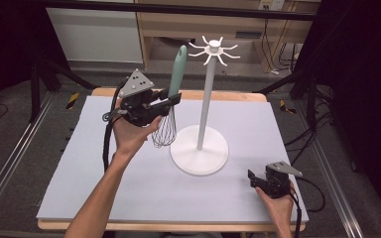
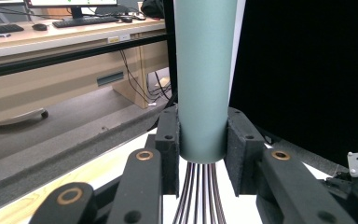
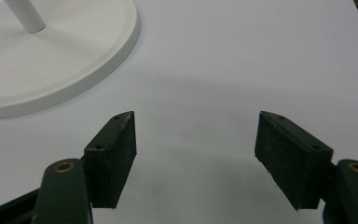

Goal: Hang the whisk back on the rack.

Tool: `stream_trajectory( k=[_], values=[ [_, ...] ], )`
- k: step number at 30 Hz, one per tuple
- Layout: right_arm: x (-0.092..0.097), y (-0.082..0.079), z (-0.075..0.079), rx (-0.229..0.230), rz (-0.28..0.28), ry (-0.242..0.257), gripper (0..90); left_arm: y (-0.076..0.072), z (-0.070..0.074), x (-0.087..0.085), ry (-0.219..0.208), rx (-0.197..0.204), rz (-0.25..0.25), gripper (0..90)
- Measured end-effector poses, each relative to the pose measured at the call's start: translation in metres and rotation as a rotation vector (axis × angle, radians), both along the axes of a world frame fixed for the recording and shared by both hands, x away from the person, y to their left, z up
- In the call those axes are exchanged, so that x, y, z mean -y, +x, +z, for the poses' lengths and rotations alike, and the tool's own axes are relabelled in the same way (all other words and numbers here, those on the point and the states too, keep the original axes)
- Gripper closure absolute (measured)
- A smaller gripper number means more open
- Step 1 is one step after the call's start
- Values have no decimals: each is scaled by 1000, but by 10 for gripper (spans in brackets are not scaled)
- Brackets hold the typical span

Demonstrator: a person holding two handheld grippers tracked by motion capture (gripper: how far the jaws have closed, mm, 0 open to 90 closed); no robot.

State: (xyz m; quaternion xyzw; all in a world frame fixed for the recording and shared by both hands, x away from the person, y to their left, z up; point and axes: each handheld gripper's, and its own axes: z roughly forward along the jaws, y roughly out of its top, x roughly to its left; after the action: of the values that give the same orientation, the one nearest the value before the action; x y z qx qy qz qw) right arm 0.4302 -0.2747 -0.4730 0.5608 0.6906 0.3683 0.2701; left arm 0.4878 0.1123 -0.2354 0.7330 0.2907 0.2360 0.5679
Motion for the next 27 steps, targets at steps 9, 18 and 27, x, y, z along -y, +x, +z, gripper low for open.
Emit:
stream_trajectory(
  k=[9, 18, 27],
  values=[
    [1, 0, 0, -2, 0, 3, 296, 4, 1, 7, 9, -5, -2, 687],
    [1, 0, 0, -1, 1, 7, 296, 8, 1, 13, 18, -8, -1, 688],
    [1, 0, 0, -2, 1, 6, 296, 12, -1, 22, 28, -13, -6, 687]
  ],
)
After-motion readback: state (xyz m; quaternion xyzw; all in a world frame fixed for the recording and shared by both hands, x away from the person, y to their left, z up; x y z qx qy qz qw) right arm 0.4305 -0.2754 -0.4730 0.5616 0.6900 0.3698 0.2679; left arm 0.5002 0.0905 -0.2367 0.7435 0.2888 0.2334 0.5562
